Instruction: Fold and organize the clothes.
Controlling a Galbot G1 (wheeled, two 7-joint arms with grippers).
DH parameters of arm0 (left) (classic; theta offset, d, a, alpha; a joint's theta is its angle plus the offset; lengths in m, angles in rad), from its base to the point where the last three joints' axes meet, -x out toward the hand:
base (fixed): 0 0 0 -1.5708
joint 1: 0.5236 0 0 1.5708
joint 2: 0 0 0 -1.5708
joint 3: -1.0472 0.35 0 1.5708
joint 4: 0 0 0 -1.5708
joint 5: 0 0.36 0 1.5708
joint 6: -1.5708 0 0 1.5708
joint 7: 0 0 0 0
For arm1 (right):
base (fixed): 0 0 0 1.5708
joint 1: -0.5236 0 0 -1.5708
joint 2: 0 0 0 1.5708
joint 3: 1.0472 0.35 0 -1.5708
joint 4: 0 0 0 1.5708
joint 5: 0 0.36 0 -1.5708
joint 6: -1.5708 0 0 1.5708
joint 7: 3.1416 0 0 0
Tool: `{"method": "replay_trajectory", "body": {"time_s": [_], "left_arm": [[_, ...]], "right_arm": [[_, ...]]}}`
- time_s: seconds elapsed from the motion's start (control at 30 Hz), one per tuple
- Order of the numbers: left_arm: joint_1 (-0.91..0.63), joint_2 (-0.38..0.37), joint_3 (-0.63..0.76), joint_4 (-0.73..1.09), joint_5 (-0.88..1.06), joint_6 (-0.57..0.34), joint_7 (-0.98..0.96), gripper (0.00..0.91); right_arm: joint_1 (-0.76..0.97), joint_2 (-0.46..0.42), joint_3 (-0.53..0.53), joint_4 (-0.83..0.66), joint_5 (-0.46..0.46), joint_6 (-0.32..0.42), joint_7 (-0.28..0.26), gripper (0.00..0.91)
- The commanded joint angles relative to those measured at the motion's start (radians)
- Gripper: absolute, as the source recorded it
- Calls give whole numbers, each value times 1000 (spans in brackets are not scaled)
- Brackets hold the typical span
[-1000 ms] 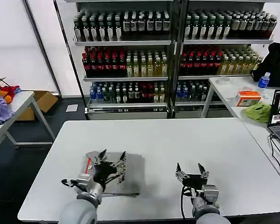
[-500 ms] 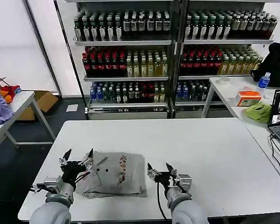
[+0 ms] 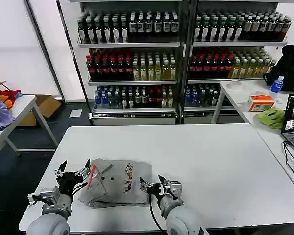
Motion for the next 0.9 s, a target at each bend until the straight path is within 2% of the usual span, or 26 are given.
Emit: {"method": "replay_trajectory", "body": {"time_s": [0.03, 0.07, 0.1, 0.13, 0.17, 0.2, 0.53, 0.9], "left_arm": [[10, -1, -18, 10, -2, 0, -3, 907], [11, -2, -18, 11, -4, 0, -3, 907], [13, -2, -16, 12, -5, 0, -3, 907], [15, -2, -15, 13, -5, 1, -3, 907], [16, -2, -15, 14, -6, 2, -3, 907], [17, -2, -14, 15, -6, 3, -3, 907], [17, -6, -2, 14, -9, 11, -7, 907], [24, -21, -4, 2, -10, 11, -11, 907]], "right_arm": [[46, 15, -45, -70, 36, -2, 29, 635], [44, 21, -42, -76, 34, -1, 29, 574], [42, 25, -40, -79, 32, -1, 29, 453], [40, 29, -37, -81, 30, -1, 31, 232], [38, 32, -36, -81, 28, 0, 32, 91], [36, 36, -33, -81, 24, 0, 32, 0], [19, 50, -19, -73, -48, 1, -16, 0], [21, 25, 12, -48, -65, 1, -27, 0]]}}
